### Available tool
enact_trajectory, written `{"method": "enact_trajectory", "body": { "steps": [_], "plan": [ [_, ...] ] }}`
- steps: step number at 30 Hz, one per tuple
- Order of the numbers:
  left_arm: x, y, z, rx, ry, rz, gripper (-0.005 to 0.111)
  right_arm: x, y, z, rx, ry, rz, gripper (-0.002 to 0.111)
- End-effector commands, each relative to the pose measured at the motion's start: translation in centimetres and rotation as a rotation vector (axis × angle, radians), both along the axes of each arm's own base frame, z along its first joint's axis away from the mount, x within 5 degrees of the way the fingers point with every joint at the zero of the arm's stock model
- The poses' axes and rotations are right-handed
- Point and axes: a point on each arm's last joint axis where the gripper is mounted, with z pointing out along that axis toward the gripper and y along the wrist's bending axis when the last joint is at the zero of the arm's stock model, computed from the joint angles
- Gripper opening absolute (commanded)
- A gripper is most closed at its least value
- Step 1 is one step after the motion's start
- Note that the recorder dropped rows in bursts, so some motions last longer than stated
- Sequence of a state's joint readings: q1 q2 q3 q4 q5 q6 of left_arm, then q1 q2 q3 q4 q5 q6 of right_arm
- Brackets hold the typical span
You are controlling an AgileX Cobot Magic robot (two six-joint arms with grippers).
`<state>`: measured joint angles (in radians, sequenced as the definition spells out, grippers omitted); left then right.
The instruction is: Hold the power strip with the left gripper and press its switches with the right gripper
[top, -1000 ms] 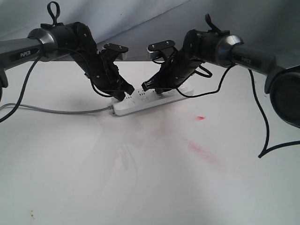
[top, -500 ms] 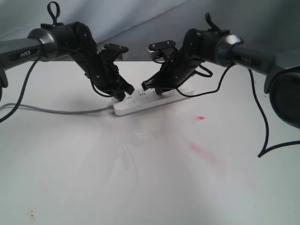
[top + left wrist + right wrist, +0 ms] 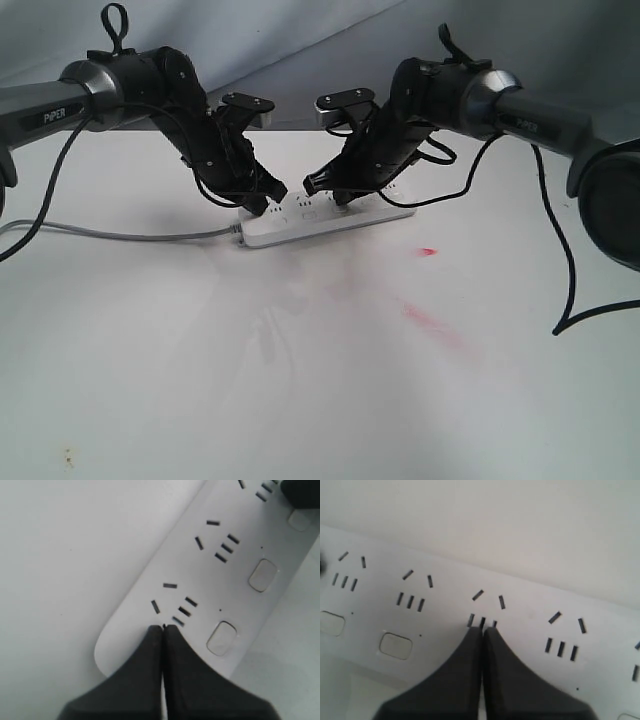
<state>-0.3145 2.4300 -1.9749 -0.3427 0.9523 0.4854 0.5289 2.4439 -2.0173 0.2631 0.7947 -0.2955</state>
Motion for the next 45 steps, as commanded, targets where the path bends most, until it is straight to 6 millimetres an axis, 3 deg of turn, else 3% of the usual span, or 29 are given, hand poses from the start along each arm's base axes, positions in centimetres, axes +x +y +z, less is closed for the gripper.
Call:
{"method": "enact_trajectory", "body": {
  "steps": [1,10,12,18,22,25,30,45],
  "plan": [
    [-0.7,0.2,-2.4,0.056,0.078,-0.024,0.000,-0.6,-0.4,0.3,-0.039,0.039,0.023,0.000],
    [-0.7,0.2,-2.4,0.056,0.078,-0.024,0.000,-1.2,0.3,0.1,-0.023,0.072,0.042,0.000],
    [-0.7,0.2,-2.4,0.056,0.080,-0.025,0.000,-2.0,0.9,-0.7,-0.038,0.090,0.060,0.000],
    [-0.7,0.2,-2.4,0.056,0.080,-0.025,0.000,-2.4,0.1,-3.3,-0.074,0.070,0.042,0.000],
    [-0.7,0.2,-2.4,0.056,0.080,-0.025,0.000,-2.1,0.2,-3.2,-0.062,0.032,0.032,0.000],
    [-0.7,0.2,-2.4,0.056,0.078,-0.024,0.000,-1.8,0.2,-2.8,-0.049,-0.014,0.028,0.000],
    [-0.7,0.2,-2.4,0.056,0.078,-0.024,0.000,-1.4,0.4,0.6,0.001,-0.106,0.017,0.000],
    [-0.7,0.2,-2.4,0.056,0.080,-0.025,0.000,-1.8,0.2,1.7,-0.012,-0.091,0.030,0.000]
  ]
}}
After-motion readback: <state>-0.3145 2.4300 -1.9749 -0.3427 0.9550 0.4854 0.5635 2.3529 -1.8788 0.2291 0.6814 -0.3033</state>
